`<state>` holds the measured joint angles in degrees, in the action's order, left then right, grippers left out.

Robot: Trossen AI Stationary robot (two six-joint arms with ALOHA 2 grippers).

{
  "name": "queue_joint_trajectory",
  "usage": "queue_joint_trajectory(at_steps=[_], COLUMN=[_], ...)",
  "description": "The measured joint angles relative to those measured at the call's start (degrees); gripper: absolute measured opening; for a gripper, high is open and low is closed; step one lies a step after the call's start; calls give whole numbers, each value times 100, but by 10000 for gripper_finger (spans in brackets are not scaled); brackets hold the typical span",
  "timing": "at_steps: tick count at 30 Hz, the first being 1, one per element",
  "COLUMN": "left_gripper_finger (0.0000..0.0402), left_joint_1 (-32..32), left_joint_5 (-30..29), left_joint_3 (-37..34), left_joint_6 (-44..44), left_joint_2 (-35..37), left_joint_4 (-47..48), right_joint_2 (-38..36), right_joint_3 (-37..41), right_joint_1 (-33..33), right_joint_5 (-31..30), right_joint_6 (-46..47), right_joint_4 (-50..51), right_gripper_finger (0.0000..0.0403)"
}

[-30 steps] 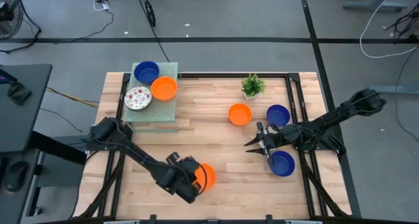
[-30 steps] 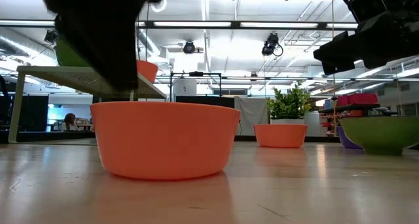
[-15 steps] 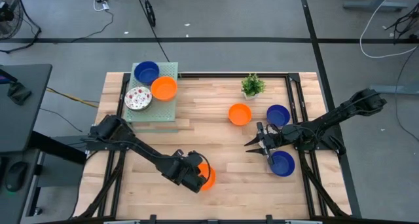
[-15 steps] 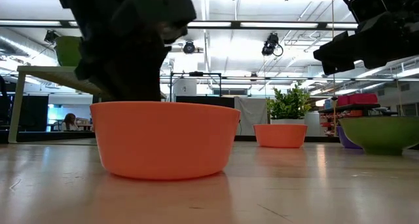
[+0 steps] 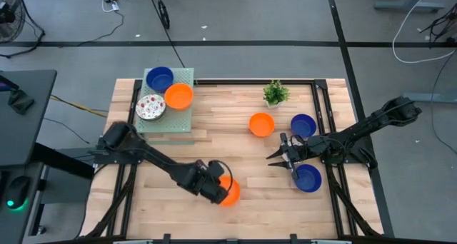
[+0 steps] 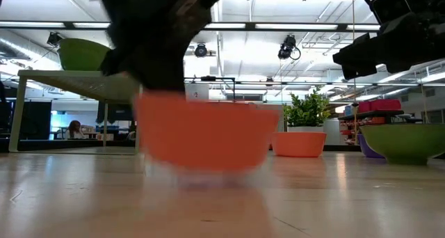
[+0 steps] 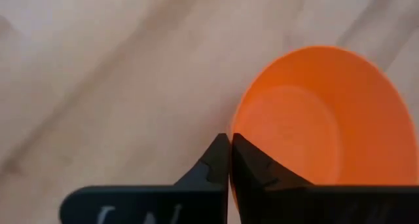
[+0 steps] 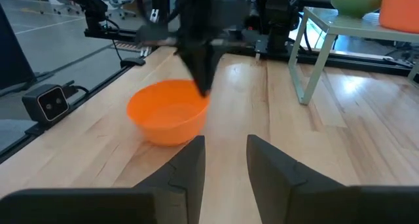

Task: Pick & Place Mini bowls
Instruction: Stack the orange bowl on the orange bowls on the shelf

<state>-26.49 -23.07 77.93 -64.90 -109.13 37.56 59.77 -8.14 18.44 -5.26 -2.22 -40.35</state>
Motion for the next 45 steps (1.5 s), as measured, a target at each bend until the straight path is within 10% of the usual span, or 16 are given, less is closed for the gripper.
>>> queue_joint_trajectory(at_steps=[18,32,45], left_gripper_finger=[5,9,14], left_joint_1=[2769,5024,5666], left_joint_5=[-997,-975,-369], left_joint_3=[940,934,248], left_joint_6=[2213,2771,2871], left_joint_2=[3173,3405,3365], left_joint_4=[2313,3718,3563], right_joint_2=[-2,0,0], right_joint_3=[0,2,2], right_joint_1=[0,-2,-2], right_joint_5=[-7,20,13], right_joint_6=[-35,-41,-41], right_joint_4=[-34,-29,1], right_gripper_finger=[114,114,114])
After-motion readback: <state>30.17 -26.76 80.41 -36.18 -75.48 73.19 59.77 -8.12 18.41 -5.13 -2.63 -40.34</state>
